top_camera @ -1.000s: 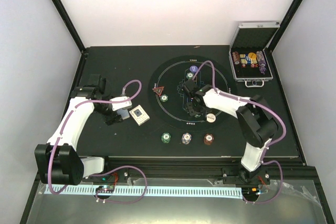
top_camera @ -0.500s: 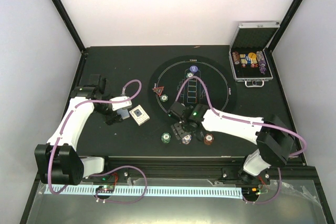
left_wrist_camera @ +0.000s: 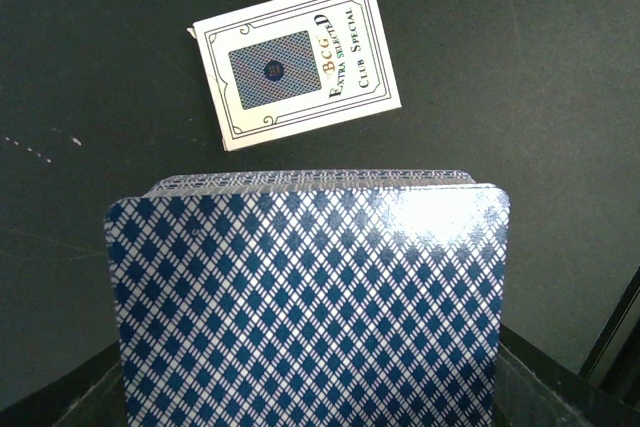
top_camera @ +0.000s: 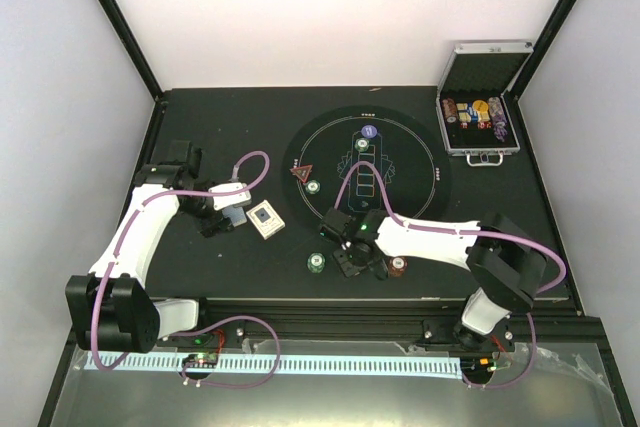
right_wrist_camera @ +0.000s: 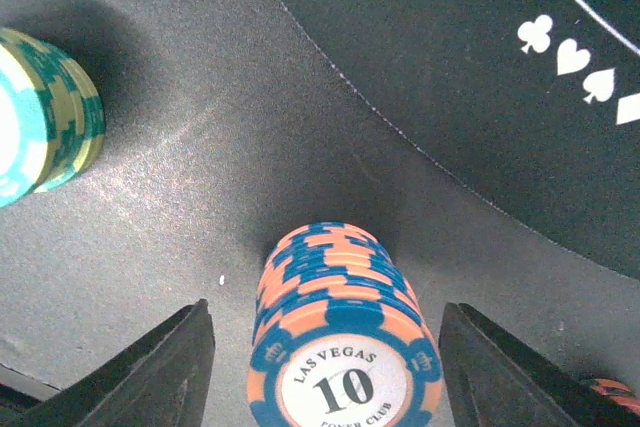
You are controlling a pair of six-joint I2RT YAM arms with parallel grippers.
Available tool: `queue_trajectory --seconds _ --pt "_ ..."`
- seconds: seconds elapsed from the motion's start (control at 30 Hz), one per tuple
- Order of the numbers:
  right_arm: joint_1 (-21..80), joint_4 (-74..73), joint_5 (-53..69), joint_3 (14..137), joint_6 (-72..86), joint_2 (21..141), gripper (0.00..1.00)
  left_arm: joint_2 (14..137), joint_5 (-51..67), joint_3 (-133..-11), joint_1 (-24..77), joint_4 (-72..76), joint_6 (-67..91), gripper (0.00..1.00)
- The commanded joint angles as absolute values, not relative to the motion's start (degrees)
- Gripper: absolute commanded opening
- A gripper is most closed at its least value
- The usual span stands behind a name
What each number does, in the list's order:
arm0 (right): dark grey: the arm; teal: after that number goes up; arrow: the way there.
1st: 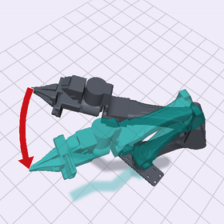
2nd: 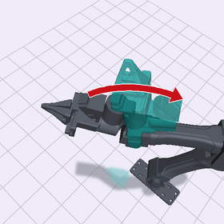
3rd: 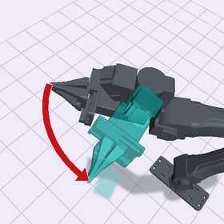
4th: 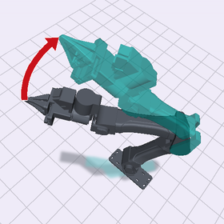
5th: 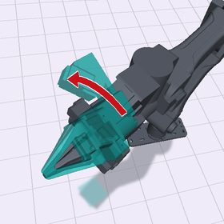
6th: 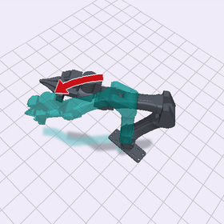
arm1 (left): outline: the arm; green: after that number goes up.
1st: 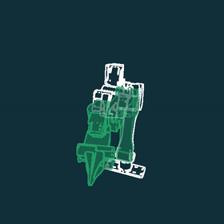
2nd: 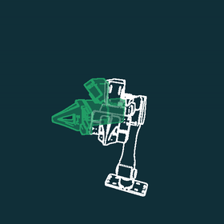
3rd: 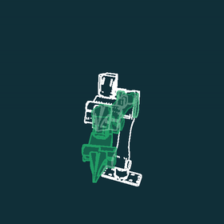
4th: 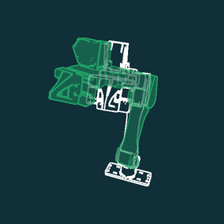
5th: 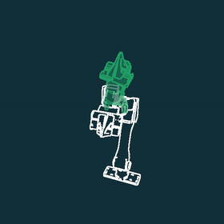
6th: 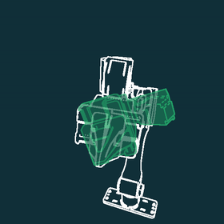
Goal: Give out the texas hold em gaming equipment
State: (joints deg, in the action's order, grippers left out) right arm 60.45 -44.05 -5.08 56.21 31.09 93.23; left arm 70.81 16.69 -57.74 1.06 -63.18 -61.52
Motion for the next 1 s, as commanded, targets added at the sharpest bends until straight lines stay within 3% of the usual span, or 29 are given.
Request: queue_trajectory --seconds 0.0,0.53,0.97 --pt "60.80 -42.19 -4.95 56.02 31.86 93.46 0.62 69.87 16.57 -60.11 0.62 -64.24 -62.67 0.02" --pt "60.82 -44.60 -7.72 57.92 31.47 93.19 0.50 69.79 16.35 -59.60 0.59 -64.24 -62.77 0.01" --pt "60.82 -47.09 -9.00 60.34 30.92 91.73 0.31 69.79 16.35 -59.50 0.61 -64.22 -62.67 0.02"
